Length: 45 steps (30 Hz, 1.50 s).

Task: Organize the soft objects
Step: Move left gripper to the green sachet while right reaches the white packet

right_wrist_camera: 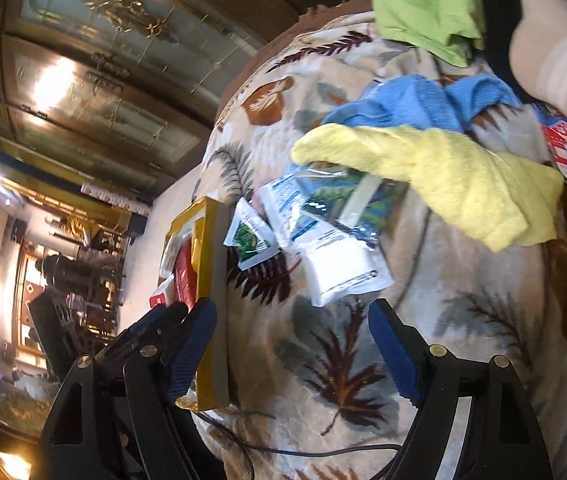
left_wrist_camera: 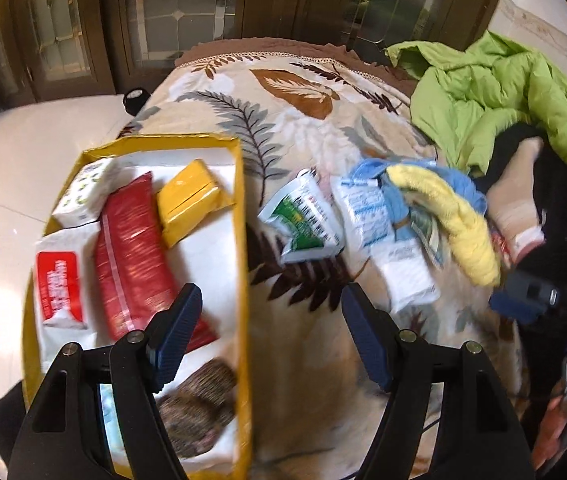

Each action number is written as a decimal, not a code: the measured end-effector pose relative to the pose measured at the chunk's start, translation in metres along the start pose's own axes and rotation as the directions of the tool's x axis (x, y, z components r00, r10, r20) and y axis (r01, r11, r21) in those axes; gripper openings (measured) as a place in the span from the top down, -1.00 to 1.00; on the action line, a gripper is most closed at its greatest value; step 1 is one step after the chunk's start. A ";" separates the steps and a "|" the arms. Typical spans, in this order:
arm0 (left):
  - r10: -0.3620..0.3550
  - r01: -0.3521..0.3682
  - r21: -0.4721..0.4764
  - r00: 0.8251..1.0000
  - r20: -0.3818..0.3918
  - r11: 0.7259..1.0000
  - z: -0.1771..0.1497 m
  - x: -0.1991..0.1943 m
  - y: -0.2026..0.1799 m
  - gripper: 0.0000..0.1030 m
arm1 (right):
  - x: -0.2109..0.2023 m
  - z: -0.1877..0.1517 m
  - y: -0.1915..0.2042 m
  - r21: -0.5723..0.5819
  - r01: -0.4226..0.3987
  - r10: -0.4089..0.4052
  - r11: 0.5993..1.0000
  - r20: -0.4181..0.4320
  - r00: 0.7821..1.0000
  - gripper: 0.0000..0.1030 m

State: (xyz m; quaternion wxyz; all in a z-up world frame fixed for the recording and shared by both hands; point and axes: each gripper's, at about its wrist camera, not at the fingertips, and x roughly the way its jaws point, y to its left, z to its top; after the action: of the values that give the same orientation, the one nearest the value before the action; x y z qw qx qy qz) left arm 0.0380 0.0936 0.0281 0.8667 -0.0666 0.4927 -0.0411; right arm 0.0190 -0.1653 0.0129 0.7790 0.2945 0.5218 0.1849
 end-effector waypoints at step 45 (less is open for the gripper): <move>0.019 -0.064 -0.269 0.986 -0.166 0.961 0.056 0.103 -0.021 -0.53 | 0.100 0.019 0.013 -0.188 0.268 -0.285 0.945 -0.073 0.956 -0.58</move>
State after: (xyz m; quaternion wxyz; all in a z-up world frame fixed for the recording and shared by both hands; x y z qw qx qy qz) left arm 0.1384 0.0635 -0.0274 0.8071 -0.1714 0.5636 0.0401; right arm 0.0751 -0.1007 -0.0439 0.7933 0.1387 0.5776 0.1337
